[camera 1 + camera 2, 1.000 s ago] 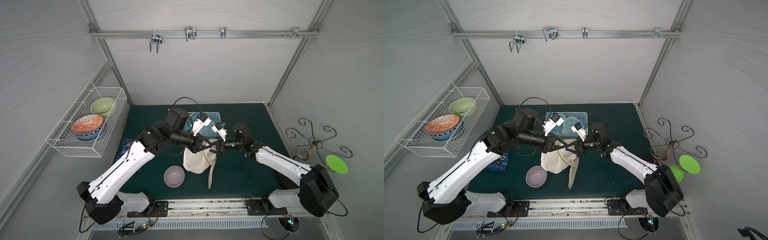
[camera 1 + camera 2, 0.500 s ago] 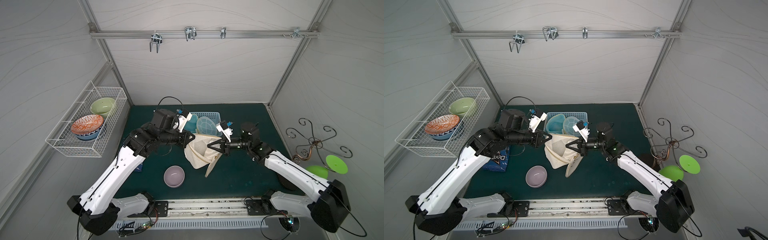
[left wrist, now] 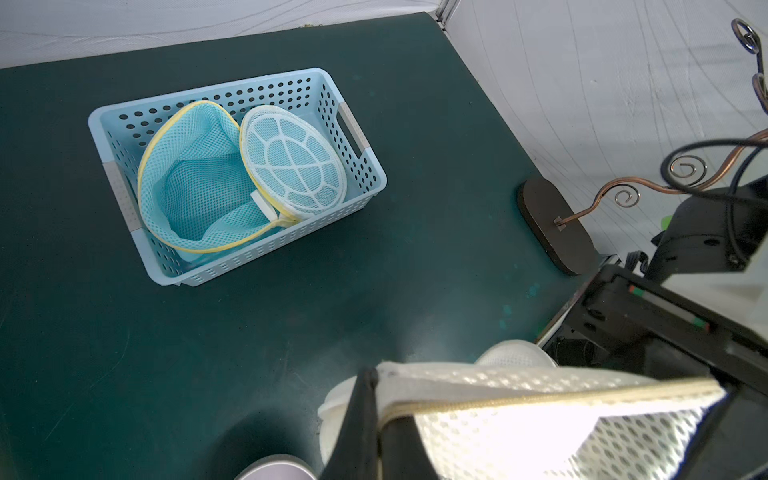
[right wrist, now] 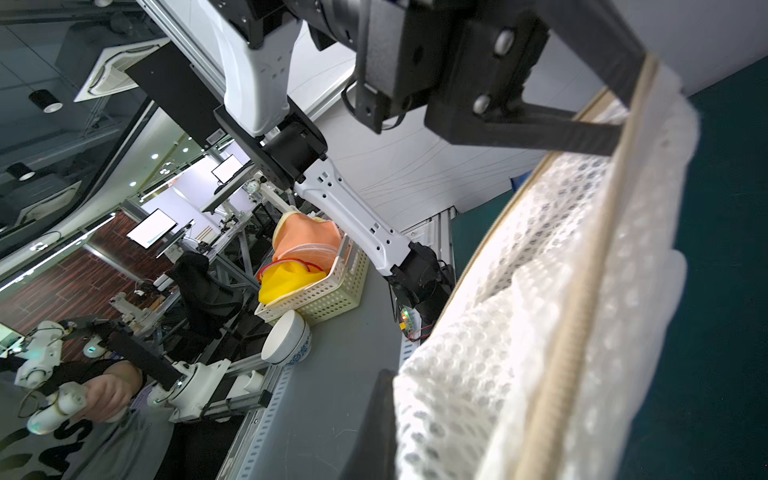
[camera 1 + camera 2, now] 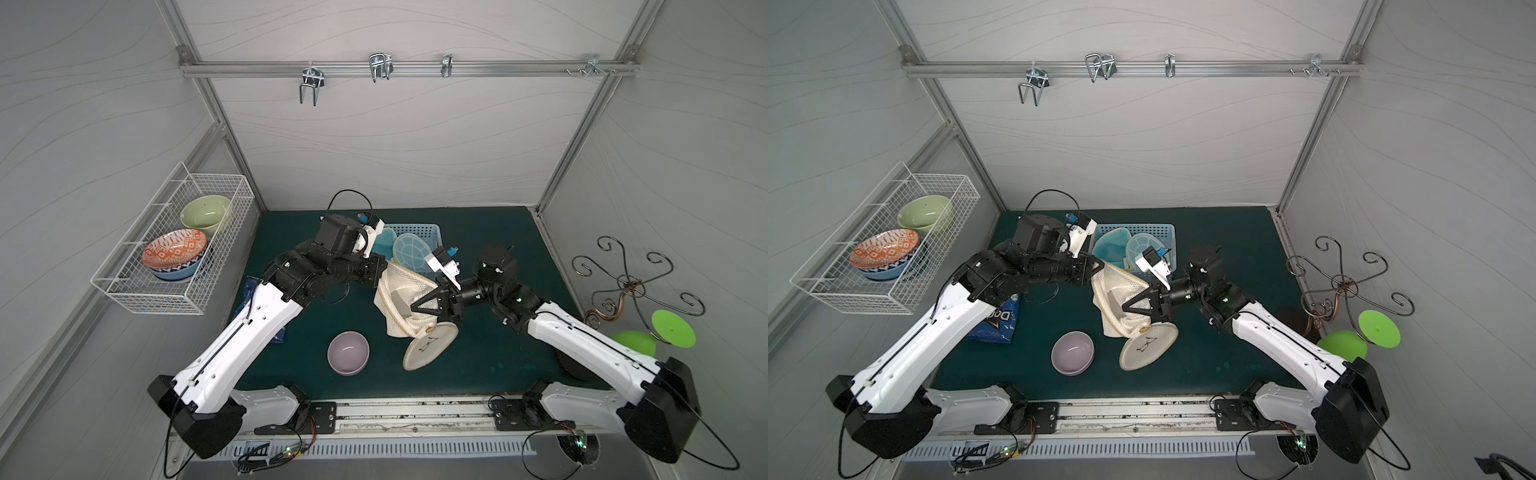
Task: Turn the laundry bag inside out
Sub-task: Turn over the laundry bag.
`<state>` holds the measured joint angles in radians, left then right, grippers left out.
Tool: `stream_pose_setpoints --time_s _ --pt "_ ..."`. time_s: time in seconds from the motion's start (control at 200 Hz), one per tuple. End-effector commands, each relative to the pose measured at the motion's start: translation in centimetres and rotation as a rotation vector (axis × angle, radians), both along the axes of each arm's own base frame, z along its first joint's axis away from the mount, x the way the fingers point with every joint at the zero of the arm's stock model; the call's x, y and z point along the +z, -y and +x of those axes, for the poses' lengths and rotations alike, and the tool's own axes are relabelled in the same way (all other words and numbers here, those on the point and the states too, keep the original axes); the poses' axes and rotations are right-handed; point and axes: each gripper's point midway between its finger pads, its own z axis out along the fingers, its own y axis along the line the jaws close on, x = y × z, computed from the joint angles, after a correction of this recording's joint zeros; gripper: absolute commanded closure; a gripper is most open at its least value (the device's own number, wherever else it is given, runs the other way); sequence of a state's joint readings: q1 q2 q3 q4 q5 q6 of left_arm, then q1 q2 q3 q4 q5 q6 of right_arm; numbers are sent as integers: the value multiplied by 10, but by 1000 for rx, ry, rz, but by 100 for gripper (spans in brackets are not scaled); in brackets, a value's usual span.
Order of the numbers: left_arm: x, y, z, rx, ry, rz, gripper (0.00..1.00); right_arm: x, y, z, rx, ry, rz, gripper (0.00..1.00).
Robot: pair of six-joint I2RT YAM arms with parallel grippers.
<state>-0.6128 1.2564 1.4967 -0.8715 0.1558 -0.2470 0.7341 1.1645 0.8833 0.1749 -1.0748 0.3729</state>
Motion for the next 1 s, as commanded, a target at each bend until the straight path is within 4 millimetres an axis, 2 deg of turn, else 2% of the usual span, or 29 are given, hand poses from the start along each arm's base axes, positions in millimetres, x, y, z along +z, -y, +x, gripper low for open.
stream_pose_setpoints --time_s 0.0,0.15,0.25,0.42,0.56,0.61,0.715,0.825,0.9,0.945,0.99 --pt "9 -12 34 117 65 40 100 38 12 -33 131 76 103 100" --pt "-25 -5 42 116 4 49 100 68 21 -44 127 150 175 100" --pt "-37 -2 45 115 -51 -49 100 93 28 -45 98 209 230 100" --pt "-49 6 47 99 -149 -260 100 127 38 -26 -12 264 297 100" --pt "-55 26 38 19 -215 -423 100 148 46 -6 -99 262 369 100" --pt "-54 29 38 0 -235 -501 100 152 47 -6 -76 253 383 100" --pt "-39 21 35 0 -206 -565 100 138 43 -8 -48 222 315 100" --pt "-24 3 19 8 -123 -440 100 110 45 -16 -89 248 238 100" --pt "-13 -5 9 7 -72 -428 100 98 47 -18 -87 234 214 100" --pt "-7 -5 3 -7 -60 -446 92 94 48 -18 -82 225 207 100" --pt "-6 -3 -2 -25 -65 -467 90 93 49 -21 -61 225 211 100"
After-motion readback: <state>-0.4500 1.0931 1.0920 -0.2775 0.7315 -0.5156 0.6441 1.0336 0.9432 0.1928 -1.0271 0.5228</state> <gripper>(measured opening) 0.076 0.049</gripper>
